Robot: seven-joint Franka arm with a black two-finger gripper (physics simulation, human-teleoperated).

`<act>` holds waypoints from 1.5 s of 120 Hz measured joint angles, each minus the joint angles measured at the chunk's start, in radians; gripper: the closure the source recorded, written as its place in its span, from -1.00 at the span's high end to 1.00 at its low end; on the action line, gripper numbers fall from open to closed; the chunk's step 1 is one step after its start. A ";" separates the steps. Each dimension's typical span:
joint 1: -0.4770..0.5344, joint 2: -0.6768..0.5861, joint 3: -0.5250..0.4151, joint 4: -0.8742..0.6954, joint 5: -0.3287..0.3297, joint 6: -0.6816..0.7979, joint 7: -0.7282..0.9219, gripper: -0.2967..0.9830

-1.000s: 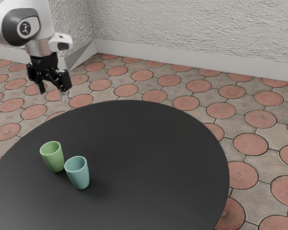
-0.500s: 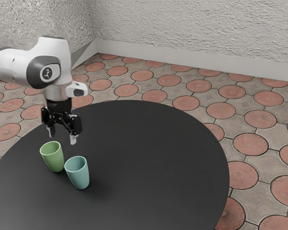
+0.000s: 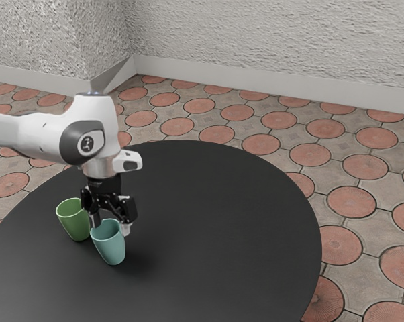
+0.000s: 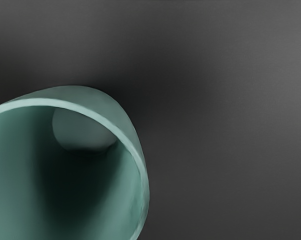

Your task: Place the right cup onto the left cup

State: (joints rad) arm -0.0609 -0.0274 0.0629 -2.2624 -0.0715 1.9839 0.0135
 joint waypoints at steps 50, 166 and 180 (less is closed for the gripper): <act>0.023 0.049 -0.020 -0.021 -0.011 0.083 -0.020 0.54; 0.037 0.078 -0.018 -0.021 0.004 0.162 -0.037 -0.64; 0.036 0.030 -0.019 -0.021 0.013 0.149 -0.043 -0.65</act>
State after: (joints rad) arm -0.0251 0.0028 0.0443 -2.2830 -0.0582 2.1326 -0.0295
